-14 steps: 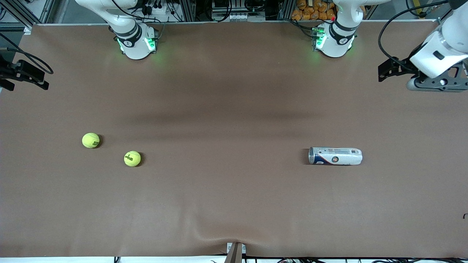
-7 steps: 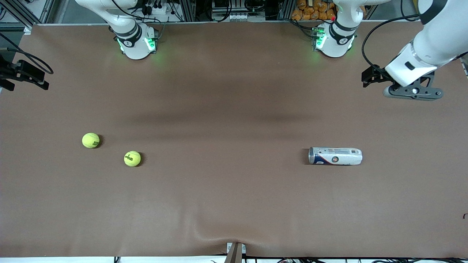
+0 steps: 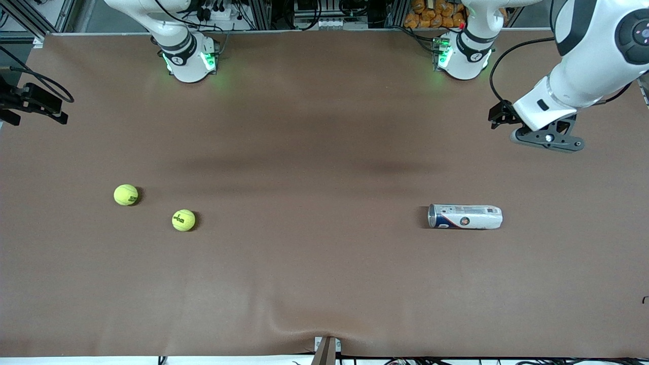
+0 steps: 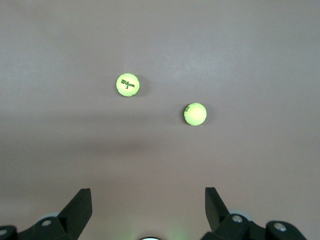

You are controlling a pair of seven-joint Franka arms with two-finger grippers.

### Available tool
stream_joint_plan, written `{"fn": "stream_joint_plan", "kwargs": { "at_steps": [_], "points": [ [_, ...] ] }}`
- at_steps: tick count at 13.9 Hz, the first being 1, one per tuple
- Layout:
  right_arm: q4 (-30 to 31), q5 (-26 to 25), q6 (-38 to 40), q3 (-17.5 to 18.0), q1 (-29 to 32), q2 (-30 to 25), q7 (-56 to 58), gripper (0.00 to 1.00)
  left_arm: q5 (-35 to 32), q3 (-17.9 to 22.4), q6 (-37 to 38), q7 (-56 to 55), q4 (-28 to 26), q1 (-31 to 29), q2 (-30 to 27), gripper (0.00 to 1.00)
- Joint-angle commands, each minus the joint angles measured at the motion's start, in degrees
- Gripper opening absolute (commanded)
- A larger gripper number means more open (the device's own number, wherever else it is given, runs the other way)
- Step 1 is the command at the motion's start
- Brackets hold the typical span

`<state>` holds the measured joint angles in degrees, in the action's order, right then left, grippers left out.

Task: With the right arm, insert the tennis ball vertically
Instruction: 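Move the left gripper over the white tennis ball can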

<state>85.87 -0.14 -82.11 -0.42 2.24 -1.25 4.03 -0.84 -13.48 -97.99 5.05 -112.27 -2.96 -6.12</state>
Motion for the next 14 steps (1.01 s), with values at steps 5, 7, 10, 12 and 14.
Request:
{"fn": "stream_joint_plan", "kwargs": {
  "at_steps": [5,7,10,12,14],
  "points": [
    [-0.26,0.05,0.37,0.86,1.37,-0.07,0.54,1.00,-4.87,-0.24,-6.94,9.17,-4.71,0.06,2.69,1.00],
    [-0.26,-0.04,0.37,0.86,1.37,-0.07,0.54,1.00,-6.45,-0.24,-8.70,11.29,-4.72,0.06,4.62,1.00],
    [-0.26,0.05,0.46,0.86,1.37,-0.07,0.54,1.00,-11.01,-0.93,-11.51,13.66,-4.72,0.24,7.43,1.00],
    [-0.26,0.05,0.63,0.86,1.37,-0.07,0.54,1.00,-13.13,-1.03,-14.66,17.08,-4.63,0.24,9.89,1.00],
    [-0.26,0.05,0.72,0.86,1.37,-0.07,0.54,1.00,-16.37,-1.11,-18.36,20.16,-4.37,0.59,12.44,1.00]
  ]
}}
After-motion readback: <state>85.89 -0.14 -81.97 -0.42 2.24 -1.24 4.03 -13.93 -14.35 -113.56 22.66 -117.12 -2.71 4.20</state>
